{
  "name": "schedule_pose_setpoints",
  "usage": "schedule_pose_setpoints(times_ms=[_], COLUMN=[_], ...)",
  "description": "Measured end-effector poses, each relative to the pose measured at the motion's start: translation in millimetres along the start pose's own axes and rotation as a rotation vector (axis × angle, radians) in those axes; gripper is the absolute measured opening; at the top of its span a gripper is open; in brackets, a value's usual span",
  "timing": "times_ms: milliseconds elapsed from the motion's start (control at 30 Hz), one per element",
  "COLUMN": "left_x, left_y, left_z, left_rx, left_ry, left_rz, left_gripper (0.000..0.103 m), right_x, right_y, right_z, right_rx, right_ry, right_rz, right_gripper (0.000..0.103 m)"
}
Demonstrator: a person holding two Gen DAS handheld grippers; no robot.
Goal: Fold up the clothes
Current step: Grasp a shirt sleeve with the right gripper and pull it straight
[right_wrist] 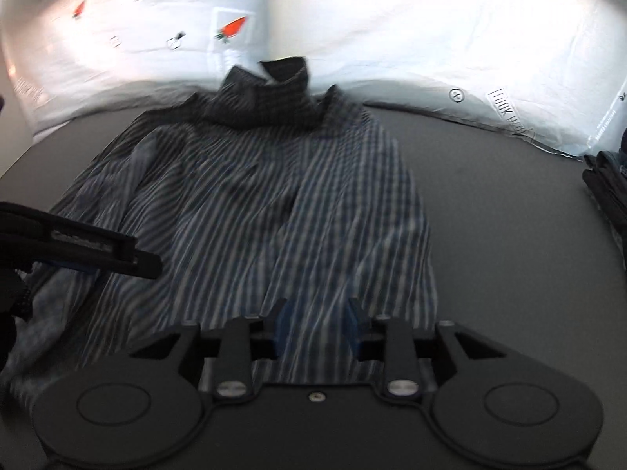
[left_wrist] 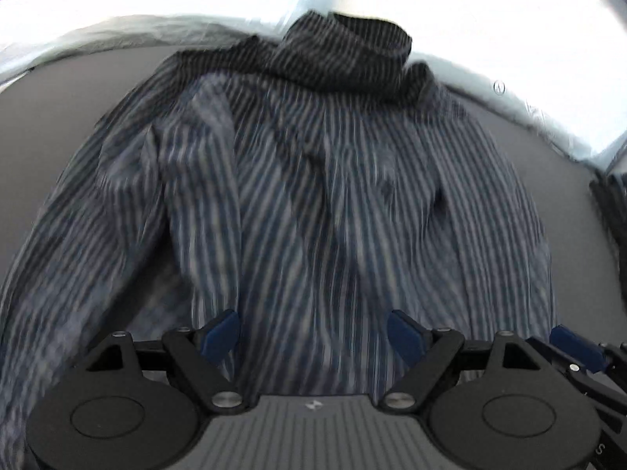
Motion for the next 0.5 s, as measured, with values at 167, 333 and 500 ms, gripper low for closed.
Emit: schedule_pose_setpoints(times_ms=[167,333,500], left_x=[2,6,10], left_y=[-30,-44,-46], left_z=[-4,-4,6], left_rx=[-0.04,-0.021,0.003], left_ry=[0.035,0.063,0.105], left_rz=[-0.025,0.01,0.024], left_gripper=[0.084,0.088,0.093], right_x=[-15,-11,-1], right_y=[-25,-46,-58], right_z=[-13,-32,-36], right_rx=[-0.088,-0.196,-0.234], right_ry=[0.034,0.07,0.006], right_rz=[0.063,0.037,-0.009], right_gripper=[0.026,0.026,0.024])
Point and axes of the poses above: each gripper's, at about its wrist camera, not at the fingertips, and x roughly the way its jaws point, z to its right, y to its top, the point moved 5 cm from there along x, roughly the way its jaws point, and after that the axes turned 10 degrees about -z, right-handed, at the moved point
